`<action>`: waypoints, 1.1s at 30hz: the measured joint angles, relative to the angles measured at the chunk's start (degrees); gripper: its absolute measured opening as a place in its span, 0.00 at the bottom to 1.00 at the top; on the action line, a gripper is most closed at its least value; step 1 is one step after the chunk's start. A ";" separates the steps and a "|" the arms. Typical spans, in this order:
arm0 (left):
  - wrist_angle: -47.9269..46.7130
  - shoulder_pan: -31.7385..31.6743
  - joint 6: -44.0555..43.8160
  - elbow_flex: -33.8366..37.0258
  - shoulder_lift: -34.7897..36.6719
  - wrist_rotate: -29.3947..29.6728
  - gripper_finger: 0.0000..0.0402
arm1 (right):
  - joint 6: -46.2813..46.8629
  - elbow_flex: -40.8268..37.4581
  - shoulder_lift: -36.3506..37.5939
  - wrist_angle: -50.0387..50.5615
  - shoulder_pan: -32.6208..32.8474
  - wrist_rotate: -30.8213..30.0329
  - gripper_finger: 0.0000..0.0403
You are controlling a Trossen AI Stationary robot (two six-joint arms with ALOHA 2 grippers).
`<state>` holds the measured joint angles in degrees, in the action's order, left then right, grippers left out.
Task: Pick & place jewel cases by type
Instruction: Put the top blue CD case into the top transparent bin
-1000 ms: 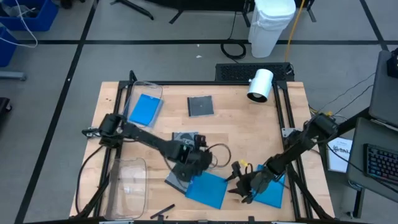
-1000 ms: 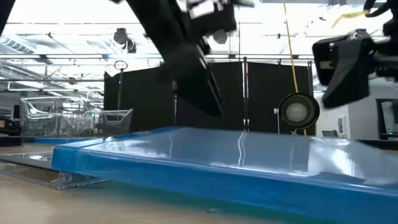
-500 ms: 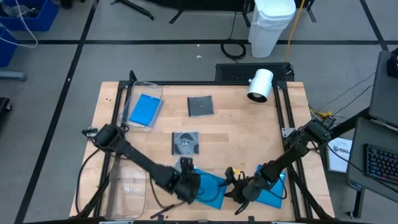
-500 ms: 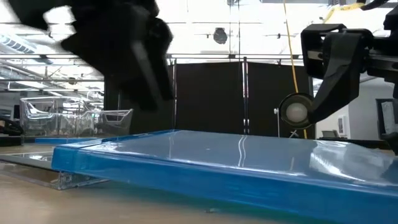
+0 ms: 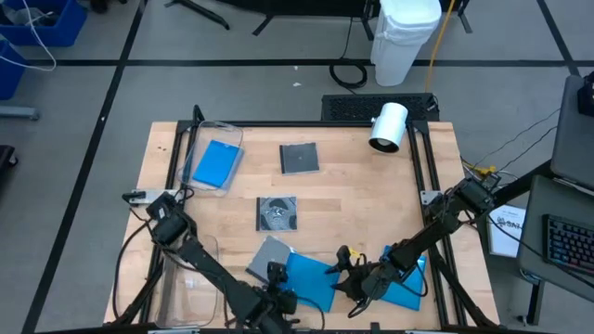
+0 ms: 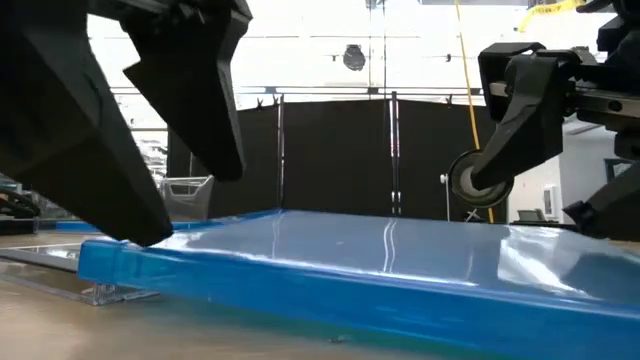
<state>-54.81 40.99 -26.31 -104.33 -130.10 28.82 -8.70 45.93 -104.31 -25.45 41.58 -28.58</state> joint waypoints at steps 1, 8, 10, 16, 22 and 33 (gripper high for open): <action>-1.07 0.11 0.04 -1.72 -0.87 0.04 0.77 | 0.57 0.00 0.00 0.00 0.00 0.02 0.55; -5.91 0.91 0.03 -7.88 -3.50 1.03 0.77 | 2.36 0.00 0.00 0.04 0.02 0.04 0.55; -6.20 1.13 -0.82 -8.44 -3.56 1.08 0.77 | 3.13 0.00 0.00 0.13 0.02 0.04 0.55; -6.62 1.72 -1.58 -8.37 -4.35 0.16 0.77 | 3.55 0.00 0.00 0.48 0.00 0.06 0.55; -6.62 2.84 0.32 -8.51 -7.51 0.70 0.77 | 3.55 0.00 0.00 0.46 0.00 0.04 0.55; -10.52 3.71 0.55 -8.00 -9.66 13.76 0.77 | 5.06 0.00 0.02 0.46 -0.20 -0.16 0.55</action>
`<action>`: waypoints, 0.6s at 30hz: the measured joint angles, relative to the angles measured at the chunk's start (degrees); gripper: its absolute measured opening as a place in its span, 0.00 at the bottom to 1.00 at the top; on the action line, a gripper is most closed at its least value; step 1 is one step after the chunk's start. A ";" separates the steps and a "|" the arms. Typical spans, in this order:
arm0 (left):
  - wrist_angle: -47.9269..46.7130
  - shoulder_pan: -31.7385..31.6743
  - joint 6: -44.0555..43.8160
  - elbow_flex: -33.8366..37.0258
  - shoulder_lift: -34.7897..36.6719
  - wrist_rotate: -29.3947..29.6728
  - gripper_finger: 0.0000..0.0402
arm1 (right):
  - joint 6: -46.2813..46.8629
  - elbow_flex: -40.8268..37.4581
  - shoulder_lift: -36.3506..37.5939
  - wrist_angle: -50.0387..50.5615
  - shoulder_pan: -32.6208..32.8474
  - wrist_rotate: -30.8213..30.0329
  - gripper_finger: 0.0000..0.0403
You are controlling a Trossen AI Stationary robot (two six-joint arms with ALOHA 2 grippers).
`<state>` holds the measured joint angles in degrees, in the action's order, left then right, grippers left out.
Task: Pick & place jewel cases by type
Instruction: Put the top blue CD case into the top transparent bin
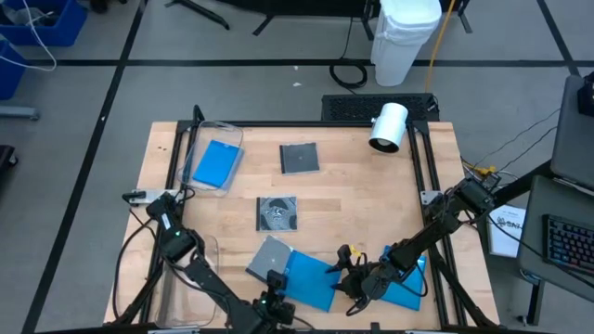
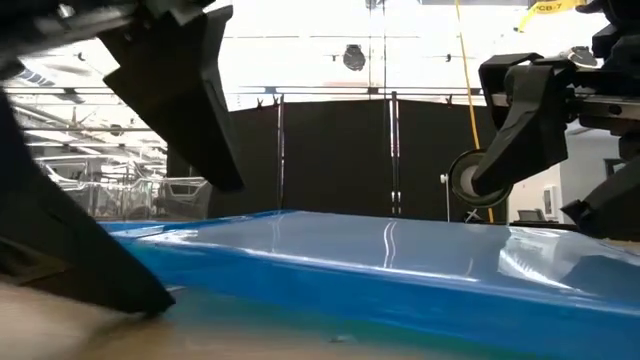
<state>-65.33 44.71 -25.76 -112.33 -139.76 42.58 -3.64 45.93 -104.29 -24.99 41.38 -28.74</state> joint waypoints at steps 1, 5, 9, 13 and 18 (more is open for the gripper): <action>-0.81 -0.16 -0.04 0.02 0.00 0.29 0.77 | 0.29 0.00 0.00 0.00 -0.08 0.07 0.55; -1.42 -1.19 -1.92 2.15 0.22 1.00 0.77 | 1.26 0.00 0.00 0.00 -0.23 0.07 0.55; 0.43 -2.74 -4.77 5.53 0.52 2.94 0.76 | 1.27 0.00 0.00 0.00 -0.20 0.18 0.55; 5.49 -3.97 -3.91 8.05 0.59 2.85 0.67 | 1.27 0.00 0.00 0.00 -0.19 0.20 0.55; 13.98 -5.59 4.42 9.44 0.61 1.14 0.43 | 1.29 0.00 0.00 0.00 -0.19 0.23 0.55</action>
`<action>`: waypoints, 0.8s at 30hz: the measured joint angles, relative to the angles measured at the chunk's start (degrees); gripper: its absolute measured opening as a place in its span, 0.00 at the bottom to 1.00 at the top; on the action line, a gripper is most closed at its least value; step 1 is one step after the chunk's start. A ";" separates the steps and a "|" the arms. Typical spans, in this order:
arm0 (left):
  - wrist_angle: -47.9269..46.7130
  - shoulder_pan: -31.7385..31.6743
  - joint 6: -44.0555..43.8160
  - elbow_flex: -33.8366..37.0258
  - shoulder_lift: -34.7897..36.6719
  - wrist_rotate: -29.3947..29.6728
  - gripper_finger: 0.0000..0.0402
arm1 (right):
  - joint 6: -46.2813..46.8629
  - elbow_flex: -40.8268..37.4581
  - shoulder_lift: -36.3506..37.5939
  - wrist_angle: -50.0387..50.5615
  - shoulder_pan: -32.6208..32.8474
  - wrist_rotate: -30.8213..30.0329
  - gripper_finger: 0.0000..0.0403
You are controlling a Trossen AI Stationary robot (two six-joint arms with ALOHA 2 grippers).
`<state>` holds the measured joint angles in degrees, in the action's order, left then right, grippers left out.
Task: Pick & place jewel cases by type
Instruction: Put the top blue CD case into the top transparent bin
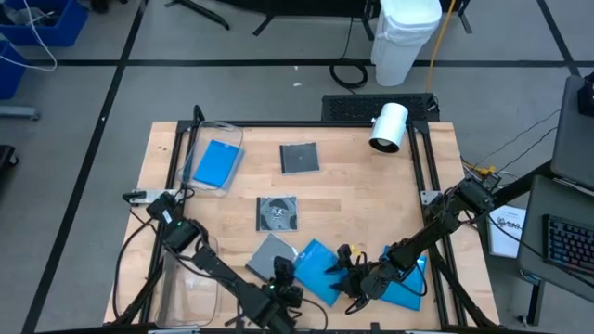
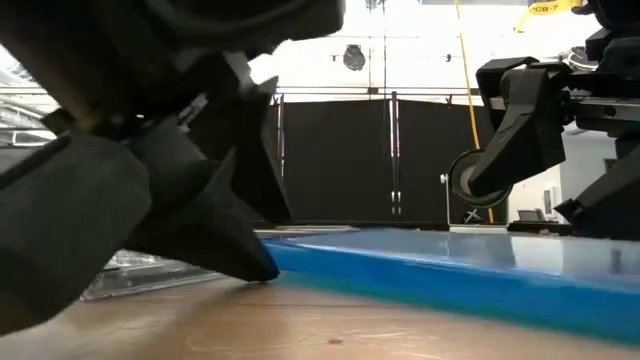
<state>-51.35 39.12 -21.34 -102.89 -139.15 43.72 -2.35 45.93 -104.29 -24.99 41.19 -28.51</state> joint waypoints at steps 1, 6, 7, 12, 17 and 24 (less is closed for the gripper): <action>1.48 -0.36 1.80 0.00 0.00 -0.89 0.36 | 0.00 0.00 0.00 -0.01 0.00 0.00 0.55; 7.18 -2.72 1.06 0.07 -0.15 -2.32 0.04 | 0.91 0.00 0.00 -0.25 0.00 0.00 0.55; 7.42 -3.06 1.11 0.09 -0.15 -2.32 0.02 | 1.29 0.00 0.00 -0.45 0.00 0.02 0.55; 7.18 -3.84 1.72 0.08 -0.15 -1.76 0.01 | 1.70 0.00 0.23 -2.52 0.43 -0.04 0.55; 5.63 -4.25 2.47 -0.59 -0.17 -2.23 0.01 | -1.82 0.07 4.34 2.19 2.11 -5.08 0.55; 5.21 -4.34 2.61 -0.59 -0.17 -2.36 0.00 | 3.82 0.02 7.55 21.85 2.25 -13.30 0.55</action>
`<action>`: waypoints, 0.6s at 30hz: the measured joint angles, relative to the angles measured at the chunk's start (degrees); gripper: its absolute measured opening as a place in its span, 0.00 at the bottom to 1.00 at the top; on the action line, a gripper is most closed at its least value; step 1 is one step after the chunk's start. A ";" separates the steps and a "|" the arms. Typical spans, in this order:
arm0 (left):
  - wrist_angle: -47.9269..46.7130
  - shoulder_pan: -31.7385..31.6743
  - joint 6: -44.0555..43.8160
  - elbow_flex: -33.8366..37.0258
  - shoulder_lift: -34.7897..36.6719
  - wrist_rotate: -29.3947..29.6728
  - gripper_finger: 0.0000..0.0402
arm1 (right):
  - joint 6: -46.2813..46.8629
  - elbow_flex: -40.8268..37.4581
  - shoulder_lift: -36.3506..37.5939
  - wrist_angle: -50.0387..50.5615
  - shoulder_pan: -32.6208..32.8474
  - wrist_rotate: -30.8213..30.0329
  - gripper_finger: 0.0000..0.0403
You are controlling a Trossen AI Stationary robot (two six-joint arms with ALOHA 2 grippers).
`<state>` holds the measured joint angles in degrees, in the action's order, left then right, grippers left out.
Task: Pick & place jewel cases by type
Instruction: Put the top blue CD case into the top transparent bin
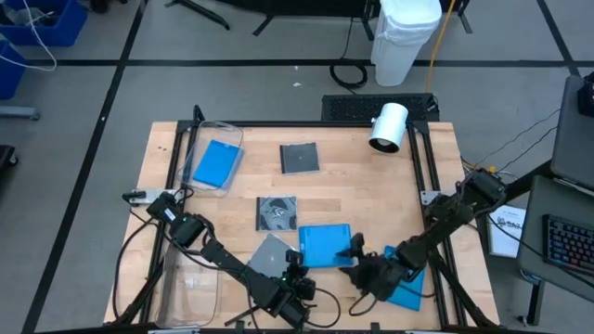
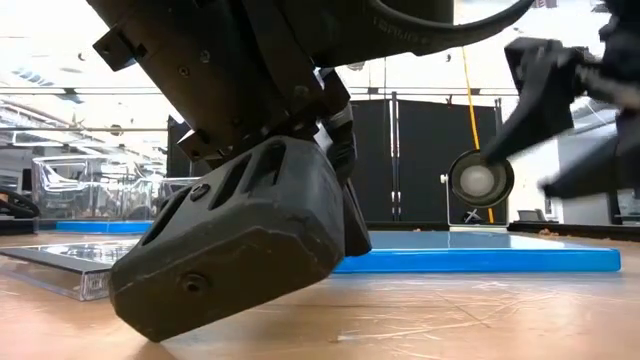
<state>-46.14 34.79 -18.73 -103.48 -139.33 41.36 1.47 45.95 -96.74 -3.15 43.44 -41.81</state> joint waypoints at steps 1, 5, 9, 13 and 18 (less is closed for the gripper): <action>-0.01 0.00 -0.03 0.00 0.00 0.00 0.00 | 1.41 -0.03 -0.22 2.98 -0.35 0.03 0.55; -0.14 0.47 0.41 0.00 0.75 0.58 0.00 | 6.65 -0.51 -0.51 13.51 -1.45 -0.96 0.55; -1.75 1.67 3.74 0.42 3.33 0.79 0.00 | 9.58 -0.48 -0.26 14.64 -1.52 -0.54 0.55; -6.67 2.49 1.00 0.21 7.86 0.39 0.00 | 10.88 -0.50 0.58 14.64 -1.37 0.81 0.55; -15.48 -0.23 -6.88 0.52 8.27 -6.50 0.00 | 16.71 -0.59 4.31 14.85 -1.37 5.09 0.55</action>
<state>-61.62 34.56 -25.61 -102.97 -131.06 34.86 18.18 45.36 -92.43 11.70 42.06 -36.72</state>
